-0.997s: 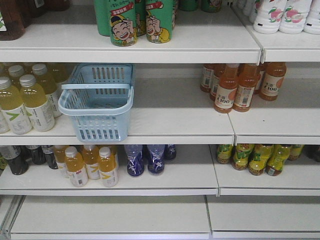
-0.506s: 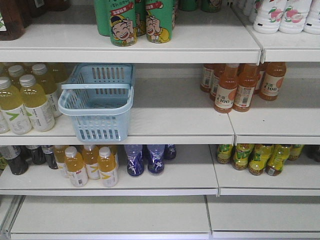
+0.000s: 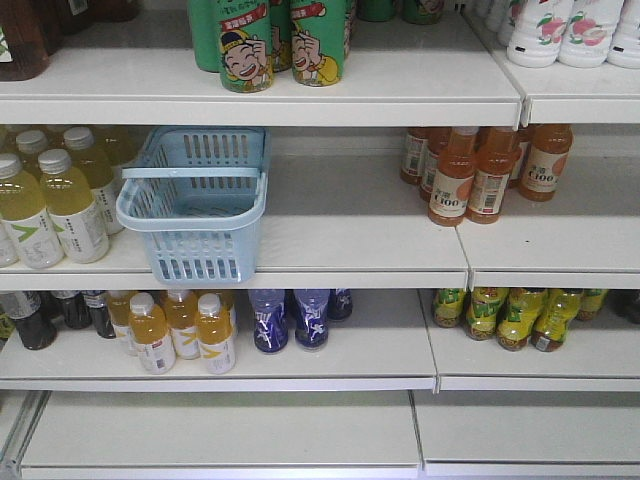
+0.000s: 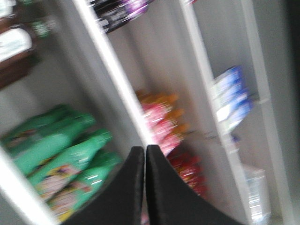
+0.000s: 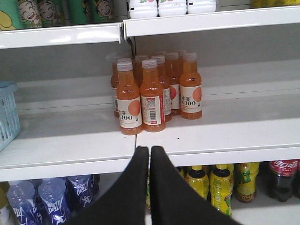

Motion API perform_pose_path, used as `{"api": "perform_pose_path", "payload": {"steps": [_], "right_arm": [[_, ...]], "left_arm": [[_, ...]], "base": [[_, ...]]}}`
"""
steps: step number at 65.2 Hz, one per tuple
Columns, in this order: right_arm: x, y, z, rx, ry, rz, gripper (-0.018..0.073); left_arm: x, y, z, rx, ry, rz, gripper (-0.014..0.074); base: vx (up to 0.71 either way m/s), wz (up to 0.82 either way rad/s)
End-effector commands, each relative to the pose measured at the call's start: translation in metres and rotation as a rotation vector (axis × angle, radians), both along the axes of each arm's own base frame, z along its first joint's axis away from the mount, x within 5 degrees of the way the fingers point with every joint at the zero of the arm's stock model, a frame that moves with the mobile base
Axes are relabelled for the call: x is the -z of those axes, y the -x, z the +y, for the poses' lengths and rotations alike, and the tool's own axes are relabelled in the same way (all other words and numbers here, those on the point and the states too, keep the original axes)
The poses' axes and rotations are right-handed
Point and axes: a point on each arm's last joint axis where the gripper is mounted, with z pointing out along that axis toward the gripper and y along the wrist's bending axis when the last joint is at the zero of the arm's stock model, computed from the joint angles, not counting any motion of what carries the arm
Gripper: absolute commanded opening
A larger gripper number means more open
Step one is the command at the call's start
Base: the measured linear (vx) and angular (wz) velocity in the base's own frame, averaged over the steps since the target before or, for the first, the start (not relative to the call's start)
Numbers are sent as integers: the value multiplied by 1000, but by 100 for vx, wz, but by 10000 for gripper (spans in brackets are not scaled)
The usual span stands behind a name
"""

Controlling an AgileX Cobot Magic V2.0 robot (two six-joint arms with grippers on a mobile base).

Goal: Place coke in basket with both arms

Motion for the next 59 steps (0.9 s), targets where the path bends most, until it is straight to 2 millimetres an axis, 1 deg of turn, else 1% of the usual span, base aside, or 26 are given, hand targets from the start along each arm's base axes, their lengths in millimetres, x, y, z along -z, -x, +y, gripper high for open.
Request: {"api": "perform_pose_path", "payload": {"steps": [1,5,9,12,17,19,24,26,31,35,43,45,52,59], "right_arm": [[-4,1,1,-12,22,-76,-5],[-4,1,1,-12,22,-76,-5],[-4,1,1,-12,22,-76,-5],[-4,1,1,-12,22,-76,-5],[-4,1,1,-12,22,-76,-5],[-4,1,1,-12,22,-76,-5],[-4,1,1,-12,22,-76,-5],[-4,1,1,-12,22,-76,-5],[-4,1,1,-12,22,-76,-5],[-4,1,1,-12,22,-76,-5],[-4,1,1,-12,22,-76,-5],[-4,1,1,-12,22,-76,-5],[-4,1,1,-12,22,-76,-5],[-4,1,1,-12,22,-76,-5]], "left_arm": [[-21,15,0,71,69,-194,-6],[-35,20,-1,69,48,-219,-6],[-54,25,-3,53,-6,-229,-6],[-66,25,-6,36,-58,-222,-4],[-92,26,-10,10,-149,-223,3],[-100,25,-12,5,-179,-227,10],[-121,15,-16,-3,-255,-225,34],[-128,9,-18,-4,-287,-219,48],[-138,-12,-22,2,-348,-177,87],[-138,-32,-24,44,-334,-124,130],[-126,-76,-27,162,-258,12,238],[-120,-90,-29,188,-246,51,278],[-101,-125,-32,256,-212,150,384],[-77,-160,-34,331,-137,251,451]], "base": [[0,0],[0,0],[0,0],[0,0],[0,0],[0,0],[0,0],[0,0],[0,0],[0,0],[0,0],[0,0],[0,0],[0,0]]}}
